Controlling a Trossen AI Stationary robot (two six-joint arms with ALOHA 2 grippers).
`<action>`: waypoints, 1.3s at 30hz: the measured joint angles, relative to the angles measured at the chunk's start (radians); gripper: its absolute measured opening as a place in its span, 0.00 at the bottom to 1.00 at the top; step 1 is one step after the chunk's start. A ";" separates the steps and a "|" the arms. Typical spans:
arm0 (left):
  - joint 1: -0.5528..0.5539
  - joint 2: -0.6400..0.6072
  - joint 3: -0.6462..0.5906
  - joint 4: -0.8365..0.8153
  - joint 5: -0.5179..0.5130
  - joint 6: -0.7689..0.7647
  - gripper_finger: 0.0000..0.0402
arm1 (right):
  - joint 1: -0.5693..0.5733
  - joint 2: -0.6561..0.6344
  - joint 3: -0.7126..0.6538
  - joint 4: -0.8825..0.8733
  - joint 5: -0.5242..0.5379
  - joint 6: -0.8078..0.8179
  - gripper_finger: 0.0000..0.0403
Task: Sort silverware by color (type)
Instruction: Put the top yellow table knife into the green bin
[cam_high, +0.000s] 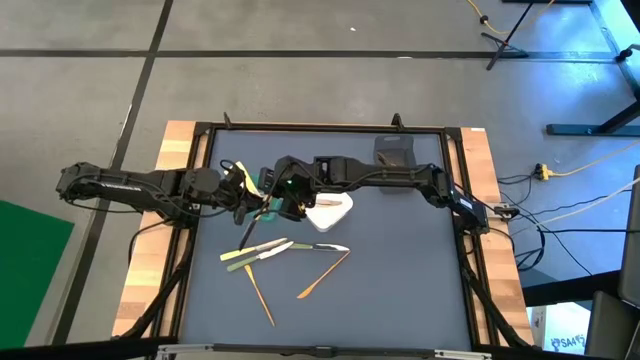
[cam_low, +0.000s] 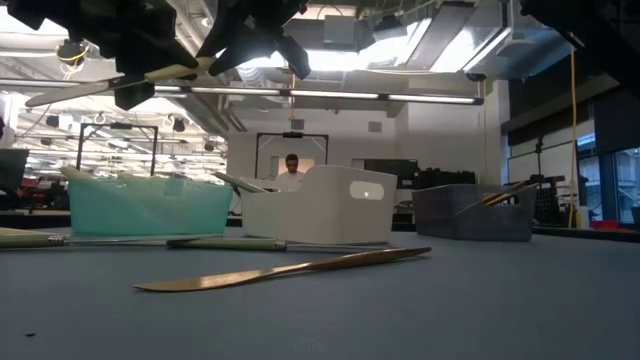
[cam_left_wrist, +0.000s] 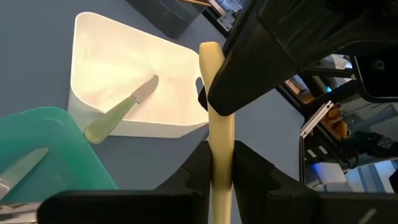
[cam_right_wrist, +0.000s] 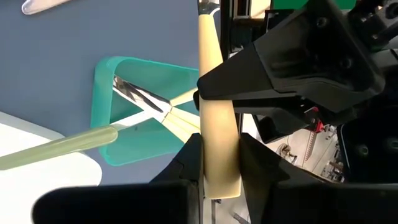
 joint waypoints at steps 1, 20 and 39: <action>0.000 0.000 0.000 0.001 -0.002 0.000 0.09 | 0.000 0.000 0.000 0.000 0.008 0.000 0.14; 0.000 0.000 0.000 0.002 -0.117 -0.001 0.10 | -0.003 -0.013 0.001 -0.052 0.269 0.192 0.41; -0.018 0.042 -0.001 -0.006 -0.779 -0.317 0.10 | -0.127 -0.204 0.001 -0.584 0.129 0.621 0.42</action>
